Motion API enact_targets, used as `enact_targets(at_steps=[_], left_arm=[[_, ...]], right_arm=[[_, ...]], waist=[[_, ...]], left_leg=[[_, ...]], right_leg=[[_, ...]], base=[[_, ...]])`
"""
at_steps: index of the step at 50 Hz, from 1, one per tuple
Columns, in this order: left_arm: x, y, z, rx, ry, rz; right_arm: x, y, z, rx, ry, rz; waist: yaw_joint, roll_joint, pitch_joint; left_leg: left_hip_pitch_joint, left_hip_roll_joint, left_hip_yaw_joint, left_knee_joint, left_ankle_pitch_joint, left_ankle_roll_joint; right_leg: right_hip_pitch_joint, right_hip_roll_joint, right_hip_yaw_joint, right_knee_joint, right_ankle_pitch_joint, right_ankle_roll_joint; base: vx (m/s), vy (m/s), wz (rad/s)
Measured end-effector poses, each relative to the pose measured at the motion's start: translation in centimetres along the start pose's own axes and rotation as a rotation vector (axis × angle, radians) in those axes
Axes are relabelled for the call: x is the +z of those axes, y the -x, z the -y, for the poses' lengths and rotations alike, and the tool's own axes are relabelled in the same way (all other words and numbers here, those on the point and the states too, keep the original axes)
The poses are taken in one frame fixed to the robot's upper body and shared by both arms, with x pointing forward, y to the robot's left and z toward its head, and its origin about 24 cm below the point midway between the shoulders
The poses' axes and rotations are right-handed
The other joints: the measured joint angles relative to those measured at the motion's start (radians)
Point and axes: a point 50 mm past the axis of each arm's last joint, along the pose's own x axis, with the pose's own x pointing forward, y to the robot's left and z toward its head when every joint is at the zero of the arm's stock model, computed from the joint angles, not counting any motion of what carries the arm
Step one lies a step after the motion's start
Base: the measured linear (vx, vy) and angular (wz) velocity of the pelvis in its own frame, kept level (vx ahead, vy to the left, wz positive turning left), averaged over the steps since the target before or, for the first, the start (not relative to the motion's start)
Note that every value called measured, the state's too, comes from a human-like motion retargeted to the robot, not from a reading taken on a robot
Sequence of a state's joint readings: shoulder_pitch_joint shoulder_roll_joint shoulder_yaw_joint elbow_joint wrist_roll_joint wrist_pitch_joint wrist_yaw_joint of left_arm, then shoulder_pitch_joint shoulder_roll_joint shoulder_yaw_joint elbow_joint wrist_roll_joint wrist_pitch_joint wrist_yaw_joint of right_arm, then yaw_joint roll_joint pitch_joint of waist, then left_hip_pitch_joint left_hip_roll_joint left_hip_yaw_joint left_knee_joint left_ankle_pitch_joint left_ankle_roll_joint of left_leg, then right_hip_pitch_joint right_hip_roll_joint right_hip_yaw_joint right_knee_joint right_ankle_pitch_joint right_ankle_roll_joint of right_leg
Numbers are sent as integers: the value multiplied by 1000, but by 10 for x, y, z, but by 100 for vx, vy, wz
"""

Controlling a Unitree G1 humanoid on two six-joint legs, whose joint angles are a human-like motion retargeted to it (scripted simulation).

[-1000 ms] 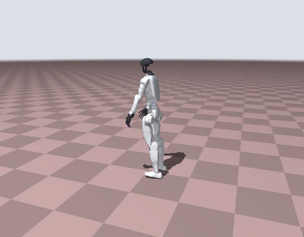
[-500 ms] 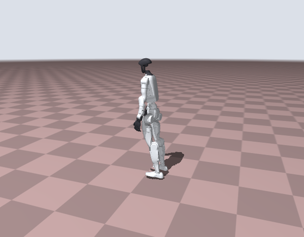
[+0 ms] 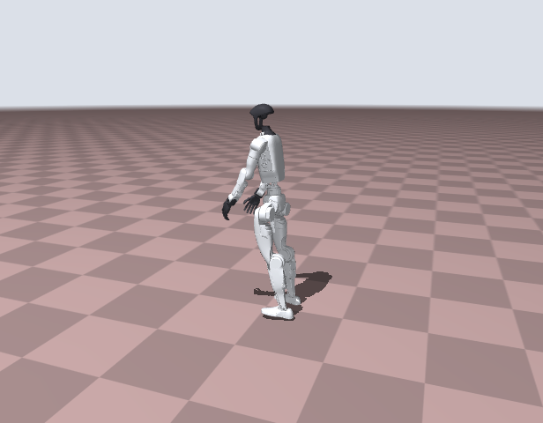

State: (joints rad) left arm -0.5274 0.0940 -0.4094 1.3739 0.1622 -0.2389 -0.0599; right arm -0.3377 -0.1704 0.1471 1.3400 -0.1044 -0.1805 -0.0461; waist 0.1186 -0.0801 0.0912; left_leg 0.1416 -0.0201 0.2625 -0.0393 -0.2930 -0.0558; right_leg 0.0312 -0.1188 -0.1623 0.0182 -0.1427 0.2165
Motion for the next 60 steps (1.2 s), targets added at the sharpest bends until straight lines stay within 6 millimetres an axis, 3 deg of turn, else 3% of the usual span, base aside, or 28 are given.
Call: enact_targets(at_steps=[5, 10, 20, 30, 35, 41, 44, 49, 57, 60], left_arm=[[1, 0, -2, -21, -62, -3], [-16, 4, -2, -49, -112, -70], [-78, 28, 0, 10, 127, -254], [-138, 64, 26, 31, 302, -417], [-158, 79, 36, 15, 290, -475], [-176, 96, 53, -51, 363, -541], [-185, 107, 67, -73, 423, -561], [-196, 121, 86, -108, 467, -613], [-204, 133, 94, 7, 546, -606], [-208, 140, 97, 44, 593, -598]], right_arm=[[0, 0, -1, 12, 10, -7], [-9, 2, -2, 28, 20, -36], [-36, 9, -1, 3, -57, -113], [-46, 13, -1, -16, -113, -138], [-37, 10, -3, -12, -187, -116], [-27, 6, -9, 42, -196, -127], [-20, 4, -10, 53, -168, -113], [5, -3, -1, 47, -132, -48], [60, -9, 18, -55, -159, 172], [69, -9, 20, -82, -147, 219]], waist=[[-11, 3, 0], [-15, 4, 2], [-11, 7, 1], [7, 0, 10], [64, -37, 61], [145, -80, 108], [173, -82, 115], [223, -71, 139], [281, 20, 196], [279, 26, 197]], left_leg=[[2, 1, 7, 0, -3, -1], [0, 4, 10, 0, -5, -7], [-14, 16, 12, 6, -21, -15], [-22, 19, 12, 71, -45, 36], [-49, 8, 21, 245, -60, 106], [-265, 56, 77, 765, -90, 118], [-330, 73, 118, 854, -108, 136], [-336, 41, 173, 608, -53, 127], [-266, 35, 208, -33, 222, 63], [-314, 53, 210, -48, 212, 19]], right_leg=[[-3, 2, 8, 3, -3, 1], [-8, 5, 14, 6, -10, 2], [-20, 18, 20, 5, -29, 13], [-18, 12, 33, 48, -67, 4], [23, -25, 65, 77, -87, -22], [42, -68, 110, 139, -115, -56], [56, -77, 124, 160, -119, -54], [84, -84, 156, 180, -102, -41], [200, -14, 189, 161, -90, -20], [248, -11, 194, 135, -86, -10]], base=[[0, 0, 0], [0, 0, 0], [1, -1, -1], [12, -6, -3], [17, -11, -30], [18, -10, -31], [23, -2, -19], [27, 3, -29], [34, 11, -31], [43, 15, -15]])
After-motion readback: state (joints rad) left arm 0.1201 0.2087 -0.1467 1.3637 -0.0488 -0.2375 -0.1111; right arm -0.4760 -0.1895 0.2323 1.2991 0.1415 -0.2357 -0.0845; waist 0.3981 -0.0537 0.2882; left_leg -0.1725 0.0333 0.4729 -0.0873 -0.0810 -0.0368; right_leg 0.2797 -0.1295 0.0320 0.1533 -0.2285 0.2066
